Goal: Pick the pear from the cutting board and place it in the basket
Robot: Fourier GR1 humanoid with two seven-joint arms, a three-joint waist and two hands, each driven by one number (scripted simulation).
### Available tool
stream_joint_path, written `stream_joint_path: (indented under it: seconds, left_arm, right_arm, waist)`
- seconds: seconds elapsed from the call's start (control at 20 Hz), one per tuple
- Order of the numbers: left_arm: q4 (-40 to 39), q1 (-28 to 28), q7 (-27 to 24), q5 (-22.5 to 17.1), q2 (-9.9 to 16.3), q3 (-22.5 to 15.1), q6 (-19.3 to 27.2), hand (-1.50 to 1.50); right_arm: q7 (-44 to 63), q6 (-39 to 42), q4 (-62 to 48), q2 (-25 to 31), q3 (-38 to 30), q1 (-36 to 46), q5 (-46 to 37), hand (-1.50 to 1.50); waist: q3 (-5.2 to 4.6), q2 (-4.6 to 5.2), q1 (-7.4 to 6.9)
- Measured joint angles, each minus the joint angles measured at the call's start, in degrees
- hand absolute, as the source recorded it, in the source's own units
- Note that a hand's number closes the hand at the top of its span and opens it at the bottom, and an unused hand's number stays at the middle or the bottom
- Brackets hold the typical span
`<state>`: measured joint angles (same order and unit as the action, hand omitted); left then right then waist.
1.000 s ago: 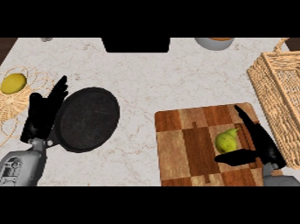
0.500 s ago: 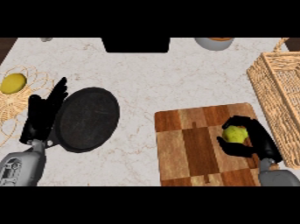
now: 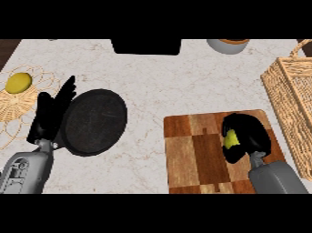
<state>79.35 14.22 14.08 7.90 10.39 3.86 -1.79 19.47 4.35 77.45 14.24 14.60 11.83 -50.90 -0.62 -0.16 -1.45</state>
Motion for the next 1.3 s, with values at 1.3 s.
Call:
stream_joint_path:
  seconds: [1.3]
  left_arm:
    - [-1.12,-1.54,-1.98,0.29,0.37,1.54,0.36,0.00]
  right_arm:
    - [32.72,11.02,35.11,-12.70,-7.06,27.16,4.66,1.50]
  waist:
    - [0.58,-0.11,1.80]
